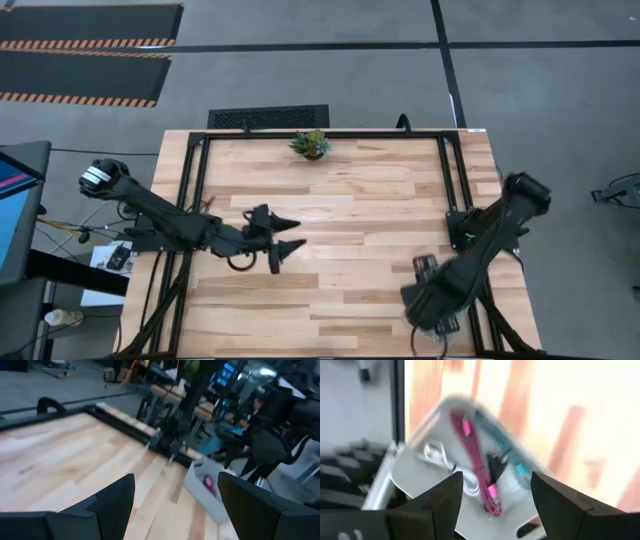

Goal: Pick and place USB-C Cables
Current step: Return to Home Position

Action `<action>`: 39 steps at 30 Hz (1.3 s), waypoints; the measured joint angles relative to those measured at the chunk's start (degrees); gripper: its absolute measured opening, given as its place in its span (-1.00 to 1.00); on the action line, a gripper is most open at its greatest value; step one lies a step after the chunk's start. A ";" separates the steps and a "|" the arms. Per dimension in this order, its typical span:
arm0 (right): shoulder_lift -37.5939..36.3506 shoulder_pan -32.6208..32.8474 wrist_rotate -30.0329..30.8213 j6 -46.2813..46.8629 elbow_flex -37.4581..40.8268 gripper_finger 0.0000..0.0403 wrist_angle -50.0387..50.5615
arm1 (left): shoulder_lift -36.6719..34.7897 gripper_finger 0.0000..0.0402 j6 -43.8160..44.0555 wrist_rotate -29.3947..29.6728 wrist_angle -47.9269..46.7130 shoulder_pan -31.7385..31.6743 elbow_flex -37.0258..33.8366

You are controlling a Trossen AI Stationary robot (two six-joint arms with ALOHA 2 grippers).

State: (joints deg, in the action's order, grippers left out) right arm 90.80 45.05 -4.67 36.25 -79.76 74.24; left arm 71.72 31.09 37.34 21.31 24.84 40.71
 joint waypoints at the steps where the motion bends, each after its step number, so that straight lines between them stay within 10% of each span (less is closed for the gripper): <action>1: -2.28 -0.62 1.97 1.19 -0.85 0.27 0.97 | -1.92 0.37 0.00 0.05 -0.97 -0.09 0.00; 12: -25.91 -8.56 11.04 -0.78 -7.10 0.26 -0.58 | -28.42 0.37 -8.98 -11.99 -11.42 0.35 -0.07; 16: -32.80 -8.40 16.38 -23.35 -3.30 0.26 -13.18 | -38.26 0.37 -12.24 -12.65 -22.91 -0.69 -0.15; 23: -51.60 -17.36 7.08 -44.08 15.77 0.26 -39.66 | -54.13 0.37 -19.68 -25.35 -24.59 -1.52 -8.33; 30: -69.17 -27.19 0.52 -42.28 38.83 0.26 -62.41 | -71.79 0.37 -20.22 -21.18 -25.17 -2.58 -21.66; 39: -77.39 -33.56 -6.05 -28.94 60.01 0.26 -85.99 | -69.95 0.37 -11.71 -25.30 -16.48 -2.62 -31.12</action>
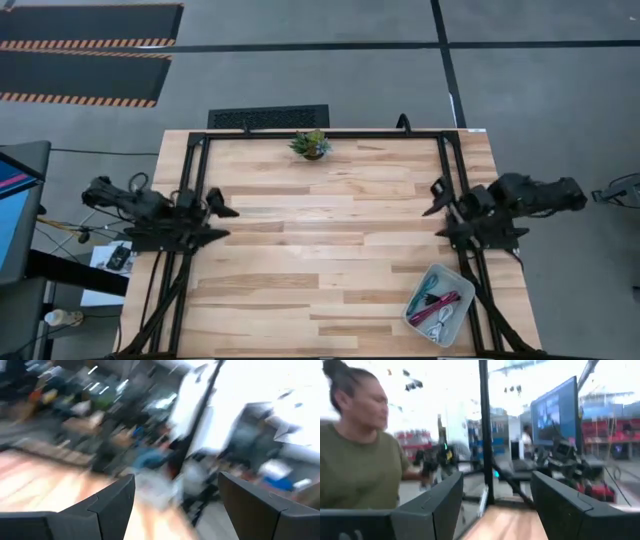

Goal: Pick and place USB-C Cables
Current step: Return to Home Position

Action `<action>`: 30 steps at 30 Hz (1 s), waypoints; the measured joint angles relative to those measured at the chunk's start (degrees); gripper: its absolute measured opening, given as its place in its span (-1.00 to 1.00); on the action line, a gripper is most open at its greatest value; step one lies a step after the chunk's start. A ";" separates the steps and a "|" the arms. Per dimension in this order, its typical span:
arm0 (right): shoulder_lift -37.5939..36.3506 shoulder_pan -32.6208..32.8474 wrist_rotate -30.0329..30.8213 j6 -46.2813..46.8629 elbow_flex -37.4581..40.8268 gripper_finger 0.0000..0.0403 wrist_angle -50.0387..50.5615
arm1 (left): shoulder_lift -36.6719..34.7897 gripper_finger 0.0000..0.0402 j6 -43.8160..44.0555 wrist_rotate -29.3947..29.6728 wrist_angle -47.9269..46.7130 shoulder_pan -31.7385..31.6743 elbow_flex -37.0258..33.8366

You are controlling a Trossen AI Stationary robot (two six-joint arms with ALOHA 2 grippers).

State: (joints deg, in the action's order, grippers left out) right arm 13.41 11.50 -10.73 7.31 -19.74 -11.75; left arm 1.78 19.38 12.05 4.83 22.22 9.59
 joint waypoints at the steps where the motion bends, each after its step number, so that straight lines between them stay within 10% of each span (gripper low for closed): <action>1: -0.15 -0.27 -0.12 0.46 2.78 0.26 -4.18 | -0.18 0.37 0.41 -1.80 3.76 0.00 -1.17; 12: 0.38 -1.58 -1.13 2.95 19.25 0.26 -27.15 | -0.24 0.37 2.36 -16.36 6.94 0.58 -8.97; 30: 0.44 -1.50 4.66 2.80 19.32 0.26 -4.07 | -0.32 0.37 1.63 -18.13 0.36 1.11 -9.12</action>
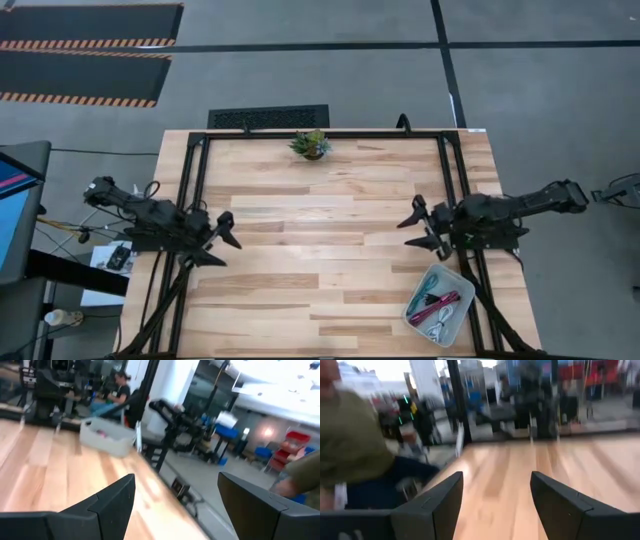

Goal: Pick and place USB-C Cables
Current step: Return to Home Position

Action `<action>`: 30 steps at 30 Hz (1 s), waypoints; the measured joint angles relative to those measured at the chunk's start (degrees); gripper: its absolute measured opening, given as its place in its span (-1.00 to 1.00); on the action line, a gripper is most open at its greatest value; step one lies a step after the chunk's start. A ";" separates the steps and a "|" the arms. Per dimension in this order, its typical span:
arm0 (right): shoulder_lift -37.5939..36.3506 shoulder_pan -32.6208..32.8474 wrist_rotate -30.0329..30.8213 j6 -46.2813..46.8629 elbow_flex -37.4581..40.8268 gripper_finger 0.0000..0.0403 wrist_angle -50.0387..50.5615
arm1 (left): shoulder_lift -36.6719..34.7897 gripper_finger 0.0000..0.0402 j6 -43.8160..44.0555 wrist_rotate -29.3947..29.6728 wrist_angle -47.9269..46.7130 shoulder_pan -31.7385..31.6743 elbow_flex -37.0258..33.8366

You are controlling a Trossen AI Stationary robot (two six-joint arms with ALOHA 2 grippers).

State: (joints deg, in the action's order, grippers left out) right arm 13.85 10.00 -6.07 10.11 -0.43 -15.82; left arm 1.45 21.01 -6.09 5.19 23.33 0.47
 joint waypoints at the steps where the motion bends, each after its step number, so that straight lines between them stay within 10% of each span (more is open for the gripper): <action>1: 0.04 0.00 0.00 -0.01 0.00 0.26 2.08 | 0.00 0.37 -0.53 0.06 -1.33 0.00 0.00; 30: 0.76 0.02 0.62 0.00 0.02 0.26 13.29 | 0.13 0.37 -0.45 7.23 -3.34 0.00 -0.04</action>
